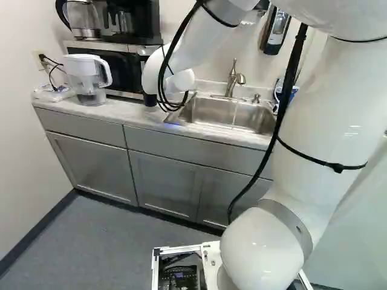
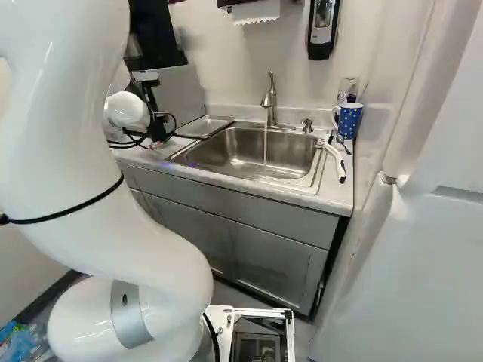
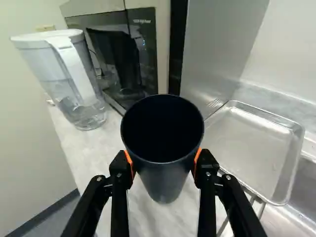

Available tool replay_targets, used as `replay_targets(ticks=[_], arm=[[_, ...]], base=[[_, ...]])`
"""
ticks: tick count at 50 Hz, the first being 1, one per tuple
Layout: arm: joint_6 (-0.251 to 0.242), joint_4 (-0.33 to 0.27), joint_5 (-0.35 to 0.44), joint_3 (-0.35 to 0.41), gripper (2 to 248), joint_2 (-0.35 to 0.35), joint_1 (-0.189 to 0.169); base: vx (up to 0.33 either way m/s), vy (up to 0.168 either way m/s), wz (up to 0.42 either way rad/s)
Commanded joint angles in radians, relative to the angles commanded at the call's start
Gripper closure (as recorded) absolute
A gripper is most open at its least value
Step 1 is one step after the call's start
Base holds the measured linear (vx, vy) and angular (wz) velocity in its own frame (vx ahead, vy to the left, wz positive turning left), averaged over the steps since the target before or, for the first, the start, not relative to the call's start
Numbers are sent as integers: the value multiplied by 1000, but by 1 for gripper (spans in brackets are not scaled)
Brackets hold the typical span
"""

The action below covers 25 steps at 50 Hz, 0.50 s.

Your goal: Rinse the cup and place it in the tray

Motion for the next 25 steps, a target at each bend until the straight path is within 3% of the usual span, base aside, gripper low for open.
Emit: replay_targets(ticks=[25], arm=[[0,0,0,-34,125,19,-75]], base=[[0,0,0]])
